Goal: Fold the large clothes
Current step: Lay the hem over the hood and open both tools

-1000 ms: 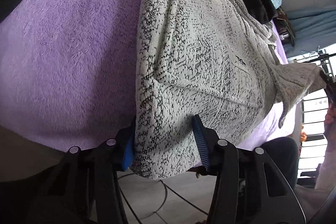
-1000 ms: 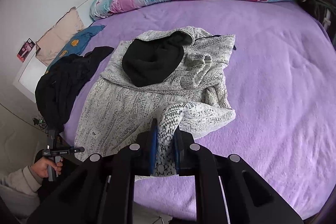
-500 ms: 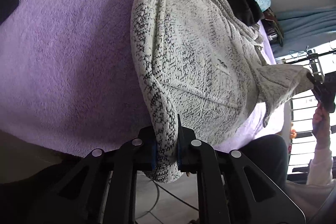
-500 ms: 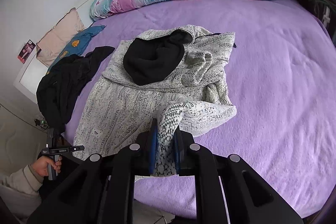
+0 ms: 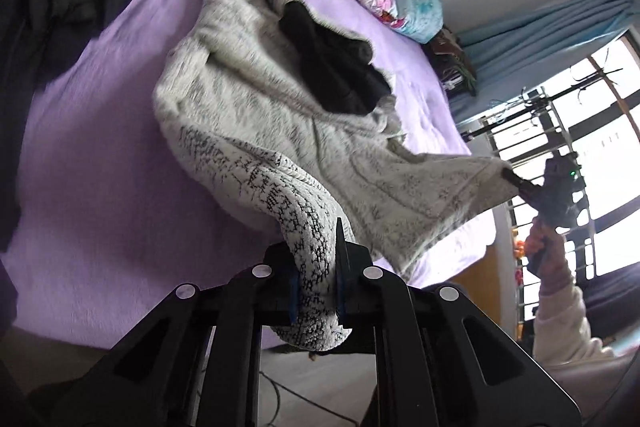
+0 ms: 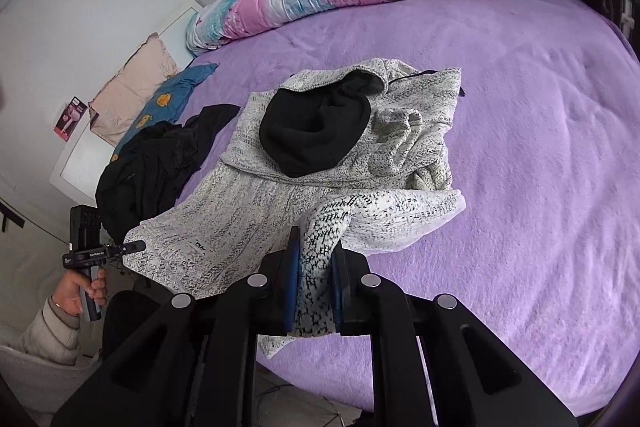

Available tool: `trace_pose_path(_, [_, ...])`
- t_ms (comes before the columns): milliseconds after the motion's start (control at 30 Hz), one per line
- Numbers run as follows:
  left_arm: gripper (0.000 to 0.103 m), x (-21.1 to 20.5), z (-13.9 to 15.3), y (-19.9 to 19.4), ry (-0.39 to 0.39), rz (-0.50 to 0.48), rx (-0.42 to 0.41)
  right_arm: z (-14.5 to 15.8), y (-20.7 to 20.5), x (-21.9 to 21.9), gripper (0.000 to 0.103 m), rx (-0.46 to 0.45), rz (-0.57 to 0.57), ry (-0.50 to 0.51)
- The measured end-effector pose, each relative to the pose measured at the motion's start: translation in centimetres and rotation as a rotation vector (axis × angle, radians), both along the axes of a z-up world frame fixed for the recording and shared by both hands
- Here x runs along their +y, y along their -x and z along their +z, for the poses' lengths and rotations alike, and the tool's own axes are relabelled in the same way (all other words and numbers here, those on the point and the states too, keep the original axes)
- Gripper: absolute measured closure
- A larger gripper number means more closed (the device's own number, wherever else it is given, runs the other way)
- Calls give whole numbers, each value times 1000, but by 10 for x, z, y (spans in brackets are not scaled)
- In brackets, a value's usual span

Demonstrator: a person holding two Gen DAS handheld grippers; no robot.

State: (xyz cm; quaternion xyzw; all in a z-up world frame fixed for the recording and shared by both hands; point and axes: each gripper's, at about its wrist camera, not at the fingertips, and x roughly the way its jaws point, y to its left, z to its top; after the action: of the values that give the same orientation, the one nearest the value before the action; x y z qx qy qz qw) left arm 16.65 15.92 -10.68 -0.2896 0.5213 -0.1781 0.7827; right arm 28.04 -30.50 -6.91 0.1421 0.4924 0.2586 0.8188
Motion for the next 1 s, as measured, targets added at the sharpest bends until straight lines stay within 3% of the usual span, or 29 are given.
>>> trace_pose_path(433, [92, 22, 65, -81, 56, 19, -74, 26, -56, -24, 93, -27, -58, -134])
trace_pose_path(733, [92, 51, 97, -178, 78, 69, -95, 34, -137, -40, 93, -32, -124, -215])
trace_pose_path(867, [92, 61, 96, -235, 92, 97, -70, 22, -185, -44, 93, -10, -165, -246])
trace_pose_path(1000, [92, 70, 74, -296, 99, 134, -22, -2, -234, -47, 93, 24, -206, -270])
